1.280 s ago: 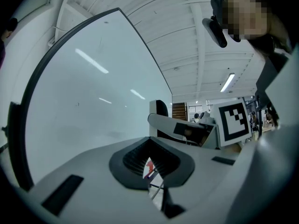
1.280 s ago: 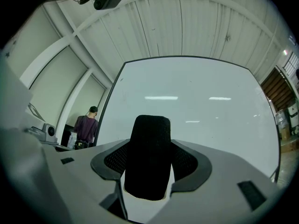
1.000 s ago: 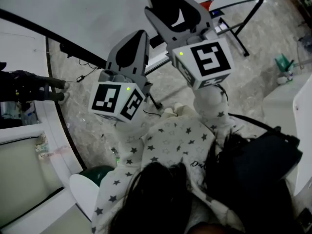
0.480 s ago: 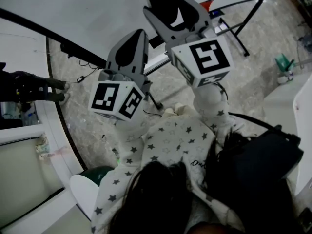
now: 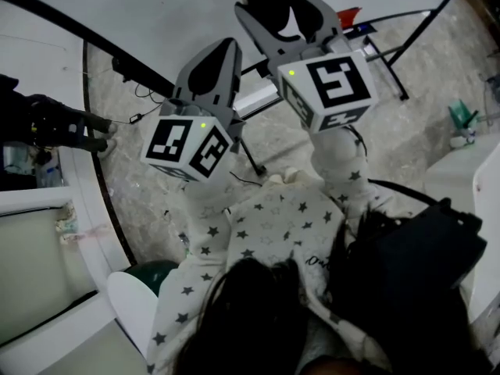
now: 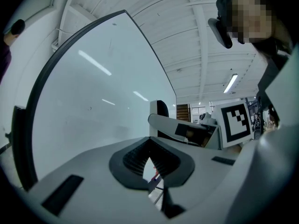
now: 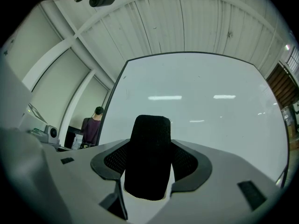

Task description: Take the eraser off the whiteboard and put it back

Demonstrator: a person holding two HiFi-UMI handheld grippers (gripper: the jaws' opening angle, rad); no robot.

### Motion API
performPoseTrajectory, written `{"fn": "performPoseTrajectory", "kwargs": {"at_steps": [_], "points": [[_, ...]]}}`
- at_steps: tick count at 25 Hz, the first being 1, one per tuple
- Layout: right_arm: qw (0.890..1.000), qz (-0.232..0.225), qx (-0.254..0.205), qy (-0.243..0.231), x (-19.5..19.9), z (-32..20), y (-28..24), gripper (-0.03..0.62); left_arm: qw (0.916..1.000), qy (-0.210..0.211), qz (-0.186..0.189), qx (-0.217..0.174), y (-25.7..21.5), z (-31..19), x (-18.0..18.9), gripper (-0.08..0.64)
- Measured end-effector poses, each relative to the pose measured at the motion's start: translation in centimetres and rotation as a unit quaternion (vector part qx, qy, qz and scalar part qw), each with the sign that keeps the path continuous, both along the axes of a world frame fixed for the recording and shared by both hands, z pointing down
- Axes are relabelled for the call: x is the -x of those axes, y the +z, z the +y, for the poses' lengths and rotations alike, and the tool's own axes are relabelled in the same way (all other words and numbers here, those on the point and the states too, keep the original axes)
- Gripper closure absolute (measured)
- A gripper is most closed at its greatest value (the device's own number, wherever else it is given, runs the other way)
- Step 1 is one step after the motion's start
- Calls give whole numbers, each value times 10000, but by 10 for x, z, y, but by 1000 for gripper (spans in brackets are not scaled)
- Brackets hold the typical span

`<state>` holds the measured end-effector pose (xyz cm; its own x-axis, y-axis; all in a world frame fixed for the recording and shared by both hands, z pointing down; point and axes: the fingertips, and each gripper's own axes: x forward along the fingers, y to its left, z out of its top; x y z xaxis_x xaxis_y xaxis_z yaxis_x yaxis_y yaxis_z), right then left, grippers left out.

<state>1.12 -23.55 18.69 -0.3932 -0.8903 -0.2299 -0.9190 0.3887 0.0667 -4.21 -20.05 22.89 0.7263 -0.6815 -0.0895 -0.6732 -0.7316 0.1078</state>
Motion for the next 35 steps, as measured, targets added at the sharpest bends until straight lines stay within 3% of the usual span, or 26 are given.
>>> {"fn": "performPoseTrajectory", "kwargs": {"at_steps": [11, 35], "points": [[9996, 58, -117, -234, 13, -20, -3, 330, 9994, -323, 27, -108, -4, -10, 14, 558], [9996, 80, -260, -95, 17, -30, -14, 328, 9988, -443, -122, -170, -6, -5, 16, 558]]}}
